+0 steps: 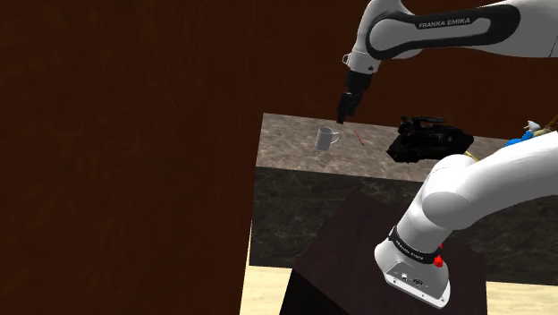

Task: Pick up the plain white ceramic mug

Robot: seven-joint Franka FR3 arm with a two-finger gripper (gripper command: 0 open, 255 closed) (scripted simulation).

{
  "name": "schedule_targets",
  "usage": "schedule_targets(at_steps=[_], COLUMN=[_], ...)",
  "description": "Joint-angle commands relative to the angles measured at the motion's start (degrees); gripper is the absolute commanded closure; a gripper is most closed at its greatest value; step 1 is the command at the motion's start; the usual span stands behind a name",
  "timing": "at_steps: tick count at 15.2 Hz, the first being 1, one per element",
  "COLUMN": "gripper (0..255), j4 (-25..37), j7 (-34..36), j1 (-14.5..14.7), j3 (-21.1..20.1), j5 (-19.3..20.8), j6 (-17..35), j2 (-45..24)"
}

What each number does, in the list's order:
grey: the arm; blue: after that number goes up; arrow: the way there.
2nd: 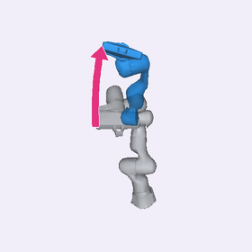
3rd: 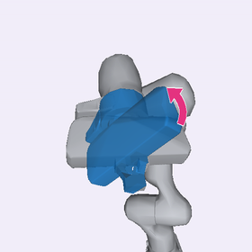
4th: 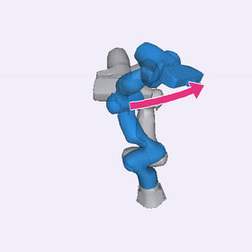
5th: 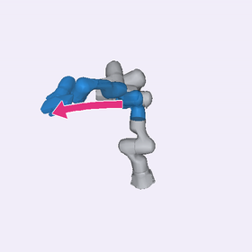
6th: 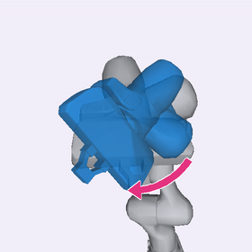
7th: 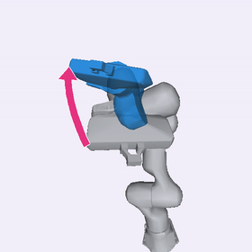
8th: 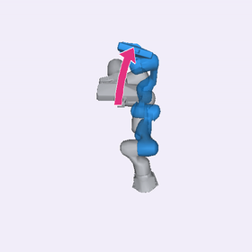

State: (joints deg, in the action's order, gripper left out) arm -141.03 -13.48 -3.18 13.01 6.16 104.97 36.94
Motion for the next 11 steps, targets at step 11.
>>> schedule_targets(at_steps=[11], gripper=[0], j4=[5.5], j7=[-15.1], j1=[-0.3], j3=[12.1], j5=[-0.7], j6=[18.4], j2=[-22.1])
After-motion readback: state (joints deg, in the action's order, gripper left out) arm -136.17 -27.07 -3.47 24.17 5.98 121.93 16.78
